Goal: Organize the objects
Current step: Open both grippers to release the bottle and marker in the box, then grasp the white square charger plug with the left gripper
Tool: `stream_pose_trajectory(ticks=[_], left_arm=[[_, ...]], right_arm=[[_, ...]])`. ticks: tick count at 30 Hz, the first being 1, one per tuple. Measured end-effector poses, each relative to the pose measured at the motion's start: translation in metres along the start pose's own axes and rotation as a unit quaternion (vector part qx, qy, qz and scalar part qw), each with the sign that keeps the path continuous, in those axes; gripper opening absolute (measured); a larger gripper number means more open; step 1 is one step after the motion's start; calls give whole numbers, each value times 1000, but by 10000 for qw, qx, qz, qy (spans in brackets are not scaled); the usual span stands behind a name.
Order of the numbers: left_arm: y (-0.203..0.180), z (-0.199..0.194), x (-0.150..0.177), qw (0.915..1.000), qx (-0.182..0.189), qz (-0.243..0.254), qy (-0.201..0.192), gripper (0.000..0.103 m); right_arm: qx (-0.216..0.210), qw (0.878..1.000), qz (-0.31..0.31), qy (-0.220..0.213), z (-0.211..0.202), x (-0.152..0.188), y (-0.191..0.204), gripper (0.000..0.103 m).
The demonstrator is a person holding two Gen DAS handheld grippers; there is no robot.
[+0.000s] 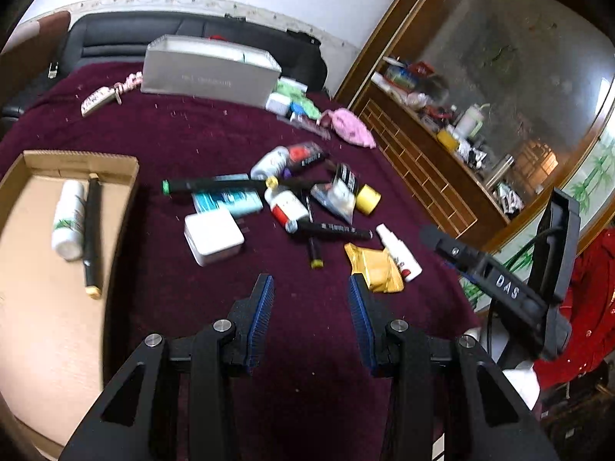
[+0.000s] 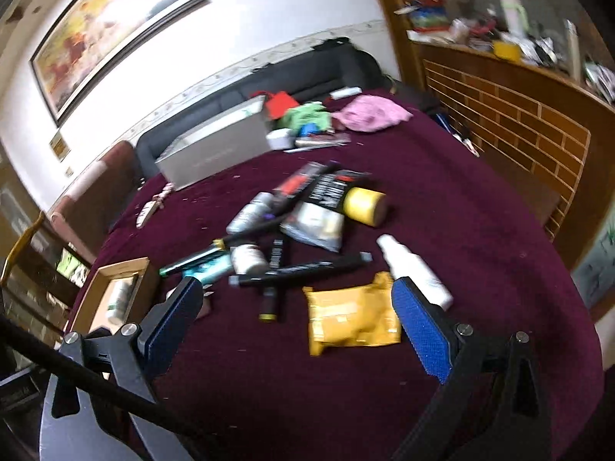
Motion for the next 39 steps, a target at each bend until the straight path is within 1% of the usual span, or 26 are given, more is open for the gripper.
stream_pose_trajectory(ticks=[1, 4, 7, 11, 14, 17, 19, 21, 23, 24, 28, 30, 32, 33, 34, 35, 36, 37, 38, 39], left_arm=[[-1, 6, 2, 10000, 1, -33, 72, 35], [-5, 16, 7, 9997, 5, -100, 210, 35], [-7, 29, 9, 9993, -2, -162, 336, 35], [-7, 41, 9, 9988, -20, -234, 431, 35], [-2, 44, 11, 9985, -57, -279, 458, 35], [9, 42, 16, 9982, -218, -342, 442, 35], [17, 40, 19, 9978, -251, -389, 485, 35], [26, 40, 23, 9971, -334, -444, 514, 35], [35, 40, 26, 9966, -340, -552, 517, 35], [38, 40, 27, 9963, -330, -601, 520, 35], [42, 45, 27, 9965, -317, -563, 537, 35], [40, 49, 21, 9971, -422, -351, 530, 35], [37, 57, 6, 9964, -708, 169, 434, 35], [35, 63, 0, 9935, -914, 513, 445, 35], [34, 70, -6, 9878, -1165, 904, 495, 35], [34, 78, -11, 9795, -1430, 1314, 536, 35], [34, 85, -14, 9727, -1572, 1603, 589, 35], [35, 93, -16, 9661, -1662, 1854, 682, 34], [36, 102, -17, 9614, -1690, 2024, 793, 35], [36, 108, -20, 9558, -1754, 2231, 765, 39]], right_arm=[[47, 10000, 41, 38, 5, -3, -7, 99], [1, 9998, 162, 115, 9, -6, -24, 99], [36, 9998, 160, 147, 12, -7, -37, 99], [119, 9999, 51, 113, 14, -11, -45, 99], [34, 9998, 117, 149, 15, -18, -53, 99], [-171, 9992, 291, 228, 19, -28, -61, 99], [-305, 9985, 341, 285, 21, -33, -62, 99], [-505, 9970, 400, 426, 25, -34, -60, 99], [-720, 9946, 407, 627, 30, -32, -53, 97], [-868, 9923, 355, 805, 35, -30, -47, 96], [-1055, 9868, 216, 1207, 49, -21, -27, 93], [-1049, 9864, 221, 1249, 52, -17, -22, 93], [-1028, 9861, 291, 1276, 56, -14, -22, 93], [-998, 9861, 335, 1281, 58, -13, -22, 93], [-963, 9862, 386, 1293, 60, -12, -23, 93], [-955, 9858, 435, 1313, 61, -10, -25, 93], [-966, 9852, 461, 1339, 62, -9, -25, 93], [-955, 9853, 466, 1341, 62, -8, -26, 93], [-932, 9855, 463, 1340, 62, -9, -27, 93], [-920, 9855, 459, 1349, 62, -9, -27, 93]])
Point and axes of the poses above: each gripper's, at about its wrist camera, not at the fingertips, and z roughly the way its jaws point, y to its left, x to its underside, the point moved 5 cm from there along z, roughly the way its jaws point, and after that the axes turned 10 degrees about z, right-handed, at the moved point
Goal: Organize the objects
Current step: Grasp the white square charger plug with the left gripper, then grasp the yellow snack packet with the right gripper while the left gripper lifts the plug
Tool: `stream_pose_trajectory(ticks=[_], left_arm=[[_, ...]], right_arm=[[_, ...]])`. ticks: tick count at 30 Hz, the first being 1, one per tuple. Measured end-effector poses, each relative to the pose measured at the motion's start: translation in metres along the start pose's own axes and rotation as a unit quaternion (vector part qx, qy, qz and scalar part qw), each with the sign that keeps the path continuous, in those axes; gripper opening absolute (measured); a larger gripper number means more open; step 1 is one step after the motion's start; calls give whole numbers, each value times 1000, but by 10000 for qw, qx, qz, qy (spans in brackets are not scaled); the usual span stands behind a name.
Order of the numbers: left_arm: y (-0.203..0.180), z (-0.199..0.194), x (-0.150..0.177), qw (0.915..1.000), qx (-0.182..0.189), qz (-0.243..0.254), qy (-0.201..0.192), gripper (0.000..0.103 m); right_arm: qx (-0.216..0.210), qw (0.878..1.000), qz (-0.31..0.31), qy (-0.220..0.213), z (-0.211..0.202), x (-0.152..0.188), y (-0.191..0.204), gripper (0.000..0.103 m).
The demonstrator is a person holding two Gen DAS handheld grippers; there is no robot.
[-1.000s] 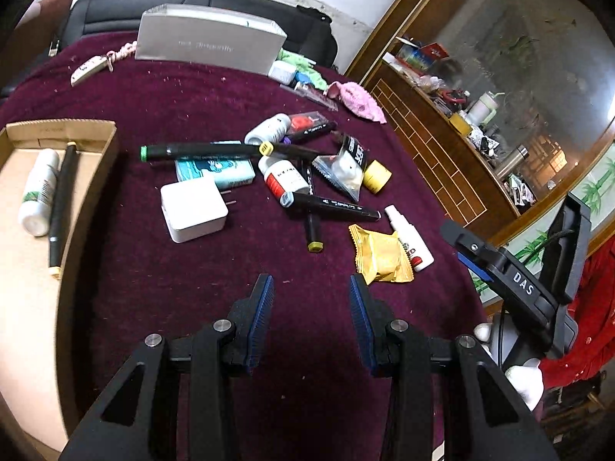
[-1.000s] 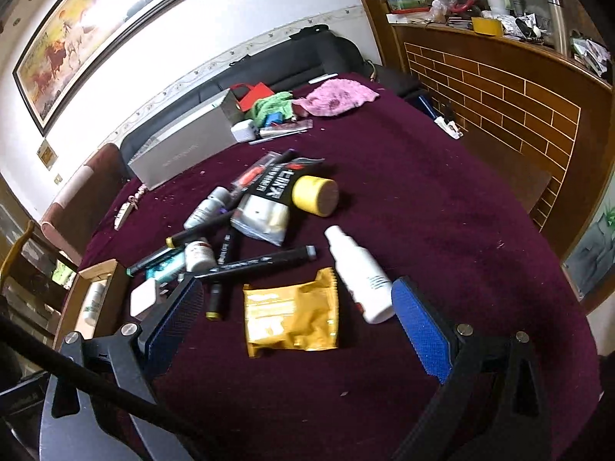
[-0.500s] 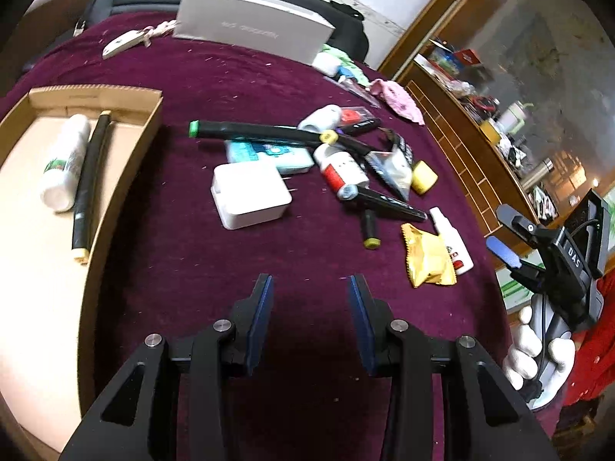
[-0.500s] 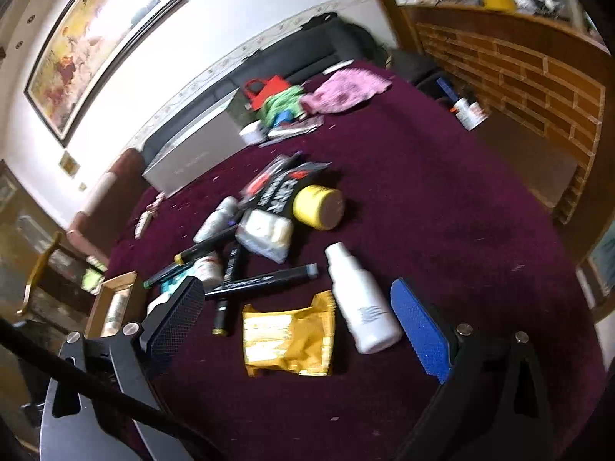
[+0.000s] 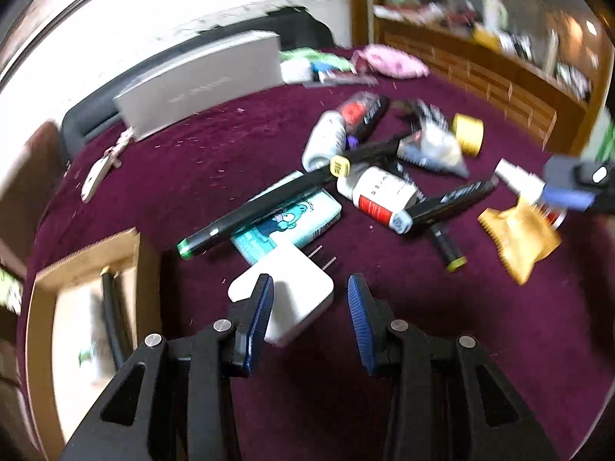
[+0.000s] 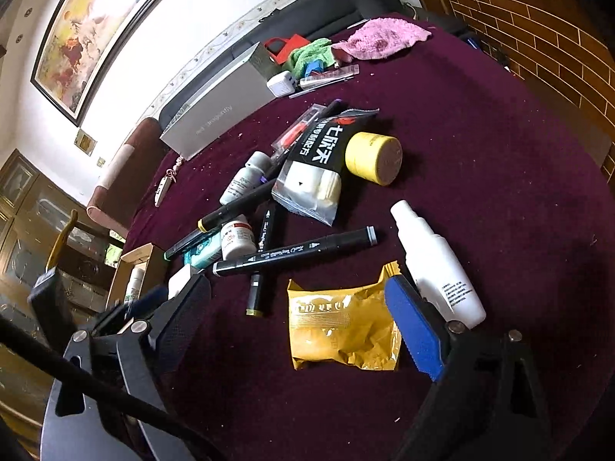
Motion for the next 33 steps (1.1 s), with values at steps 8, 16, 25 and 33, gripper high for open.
stream_pose_trajectory(ticks=[8, 16, 25, 33], left_arm=[[4, 12, -9, 9982, -220, 552, 52, 40], [8, 30, -11, 9955, 287, 794, 428, 54], [-5, -16, 11, 9969, 787, 9, 7, 39], [-1, -65, 28, 9875, 1274, -705, -606, 11]], right_arm=[[88, 10000, -17, 40, 0, -4, -2, 93], [29, 9999, -14, 134, 10, -2, 3, 93], [114, 9997, -161, 164, 6, -3, 6, 93], [464, 9960, -576, 509, 20, 10, 14, 93]])
Point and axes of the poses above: each gripper's, at about its wrist camera, not at the fingertips, and z roughly the way its jaws point, y to its left, x to its underside, the point moved 5 cm from there along z, roughly the way its jaws point, and after that the axes turned 10 degrees about z, right-handed, at the moved point
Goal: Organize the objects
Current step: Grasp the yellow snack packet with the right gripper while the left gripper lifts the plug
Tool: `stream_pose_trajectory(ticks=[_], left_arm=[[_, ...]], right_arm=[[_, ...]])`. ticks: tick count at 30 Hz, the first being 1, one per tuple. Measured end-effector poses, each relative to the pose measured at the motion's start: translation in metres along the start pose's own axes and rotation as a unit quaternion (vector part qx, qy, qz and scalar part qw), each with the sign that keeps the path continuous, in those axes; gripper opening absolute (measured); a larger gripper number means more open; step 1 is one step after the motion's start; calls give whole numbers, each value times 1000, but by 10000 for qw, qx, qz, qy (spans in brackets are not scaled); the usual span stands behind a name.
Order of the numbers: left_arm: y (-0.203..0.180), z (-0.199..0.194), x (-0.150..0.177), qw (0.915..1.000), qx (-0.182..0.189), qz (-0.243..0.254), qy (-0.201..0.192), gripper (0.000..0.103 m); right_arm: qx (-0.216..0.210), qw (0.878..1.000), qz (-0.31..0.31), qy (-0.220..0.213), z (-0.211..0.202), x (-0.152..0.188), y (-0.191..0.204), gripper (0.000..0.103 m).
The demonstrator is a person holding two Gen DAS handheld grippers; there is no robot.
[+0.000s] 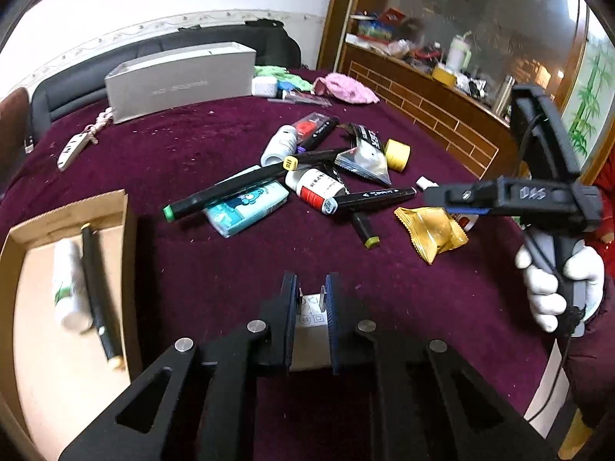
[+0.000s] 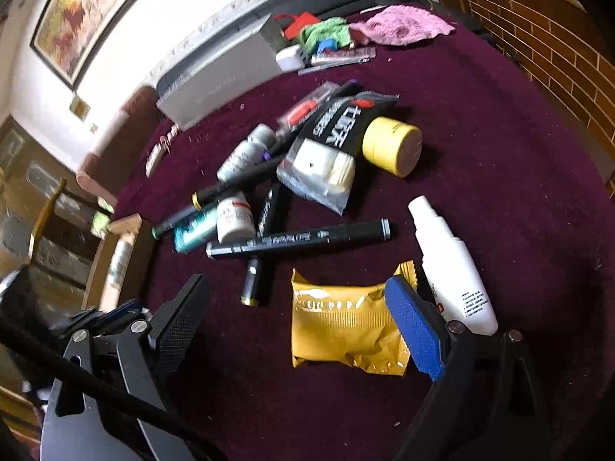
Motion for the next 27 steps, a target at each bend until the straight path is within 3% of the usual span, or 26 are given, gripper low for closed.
stream_pose_trajectory(ticks=[7, 8, 11, 17, 22, 27], left_arm=[[-1, -6, 4, 9998, -91, -127, -85, 12], [2, -8, 4, 9998, -81, -155, -125, 14], [10, -1, 10, 9997, -115, -192, 55, 46], [11, -7, 13, 9995, -96, -294, -27, 48], [-11, 3, 15, 9997, -80, 228, 52, 50], [-39, 26, 20, 9940, -300, 1034, 188, 54]], right_arm=[[727, 9970, -253, -13, 5, 24, -5, 93], [745, 9969, -272, -8, 4, 26, -6, 93], [788, 9967, -201, 41, 9, 30, -11, 93], [1015, 9943, -300, -152, 19, 20, -2, 94], [1533, 9852, -717, -264, 30, 23, 7, 94], [1388, 9879, -642, -246, 25, 22, -1, 94]])
Point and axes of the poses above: each gripper's, at about its wrist camera, not at the fingertips, and z roughly the way its jaws point, y to its left, x to its underside, the point moved 5 cm from there along z, roughly the way its jaws point, and after that the axes turned 10 degrees about z, right-handed, at the moved point
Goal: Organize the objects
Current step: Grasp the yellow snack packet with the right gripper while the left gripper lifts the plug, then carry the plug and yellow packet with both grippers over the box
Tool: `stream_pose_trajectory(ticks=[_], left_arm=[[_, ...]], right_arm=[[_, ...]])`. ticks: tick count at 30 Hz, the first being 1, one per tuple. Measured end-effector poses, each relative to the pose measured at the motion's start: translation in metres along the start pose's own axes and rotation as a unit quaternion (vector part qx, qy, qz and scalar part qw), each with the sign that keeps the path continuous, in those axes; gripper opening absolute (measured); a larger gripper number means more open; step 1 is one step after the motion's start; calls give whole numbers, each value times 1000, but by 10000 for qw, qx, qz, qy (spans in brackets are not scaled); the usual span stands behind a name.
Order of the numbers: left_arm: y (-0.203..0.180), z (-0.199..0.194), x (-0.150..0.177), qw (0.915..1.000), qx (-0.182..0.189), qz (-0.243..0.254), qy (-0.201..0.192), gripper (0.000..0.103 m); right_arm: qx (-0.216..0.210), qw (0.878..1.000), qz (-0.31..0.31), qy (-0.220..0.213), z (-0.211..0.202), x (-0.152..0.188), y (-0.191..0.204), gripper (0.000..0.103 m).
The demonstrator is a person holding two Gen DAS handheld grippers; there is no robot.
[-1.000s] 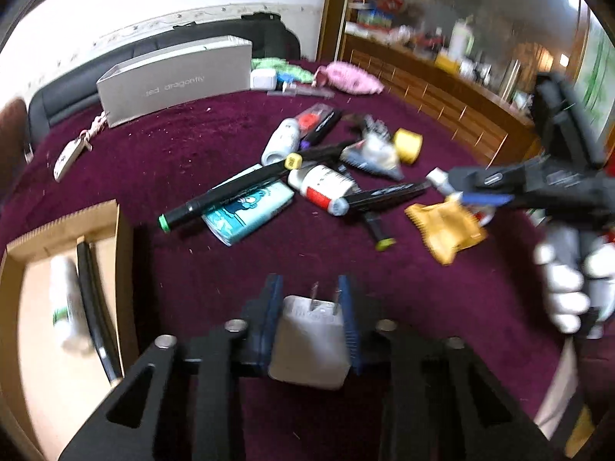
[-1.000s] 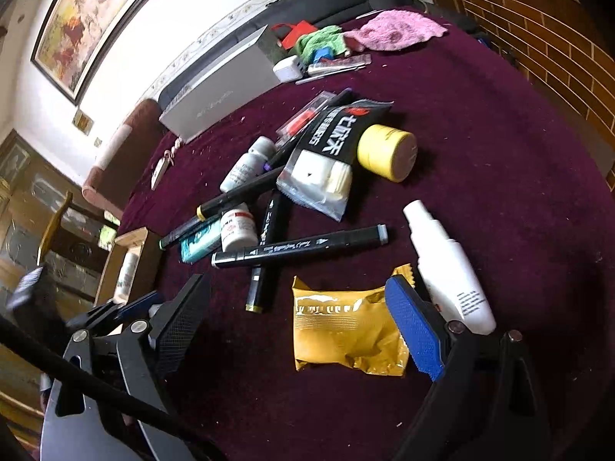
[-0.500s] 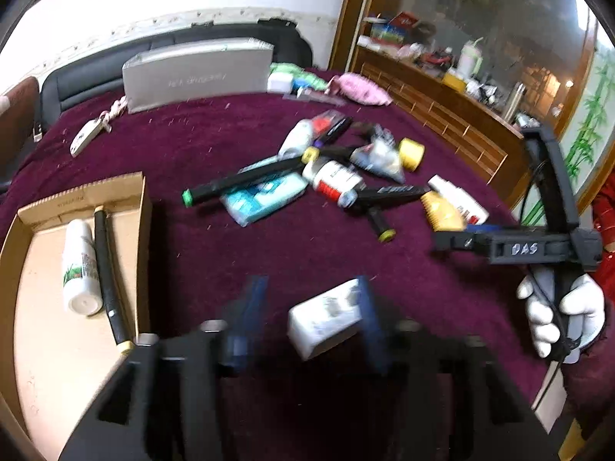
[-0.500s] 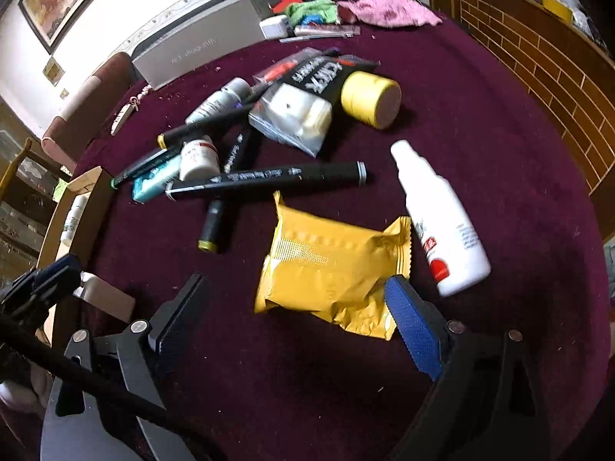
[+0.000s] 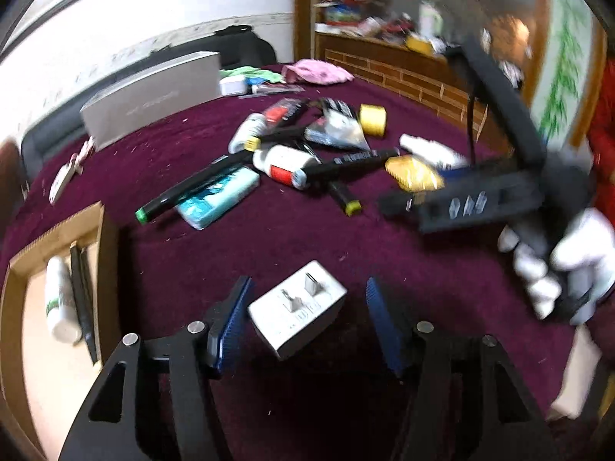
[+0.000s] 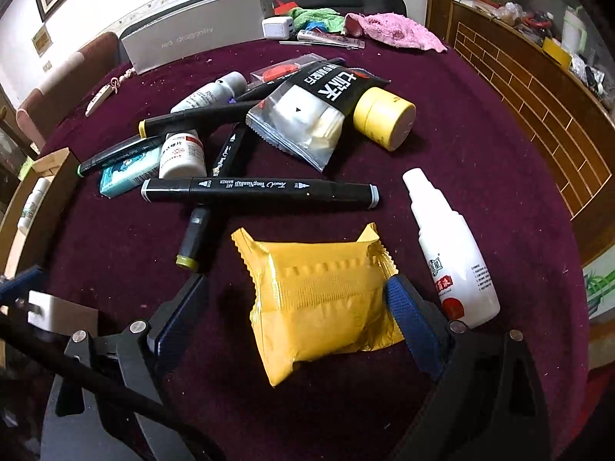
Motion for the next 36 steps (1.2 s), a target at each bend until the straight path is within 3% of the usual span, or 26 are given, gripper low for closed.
stream_pose_trajectory(ticks=[1, 3, 6, 8, 14, 19, 24, 29, 36], left_arm=[[-3, 6, 2, 9999, -40, 65, 73, 54], [-6, 11, 4, 9998, -21, 65, 178, 40], [-5, 1, 2, 9996, 211, -158, -32, 40], [-5, -8, 2, 9994, 198, -236, -135, 40], [1, -34, 2, 9970, 298, -566, -442, 40], [13, -64, 7, 9937, 263, -836, -699, 40], [42, -97, 19, 9873, 116, -1248, -973, 40], [90, -124, 42, 9809, -455, -1591, -1021, 40], [163, -130, 82, 9729, -1056, -1959, -620, 40]], right_arm=[[-51, 10000, 55, 5, 0, 0, 0, 94], [-91, 9999, 105, -37, -1, 1, -2, 94], [51, 9999, -68, -106, 1, 3, 1, 91], [380, 9988, -187, -227, -1, 1, 0, 63], [-88, 9995, 207, -218, -14, -1, -9, 46], [-560, 9968, 516, -245, -34, 1, -10, 43], [-937, 9938, 429, -417, -61, -2, 11, 43], [-1590, 9865, 185, -342, -81, -8, 59, 43], [-2500, 9679, -195, 171, -77, -11, 156, 43]])
Point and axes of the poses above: each gripper's, at about its wrist camera, not at the fingertips, and z roughly the way its jaws point, y to its left, x to its underside, the point moved 5 cm from there along z, roughly the way its jaws point, and after that the axes turned 10 degrees about z, right-handed, at the moved point
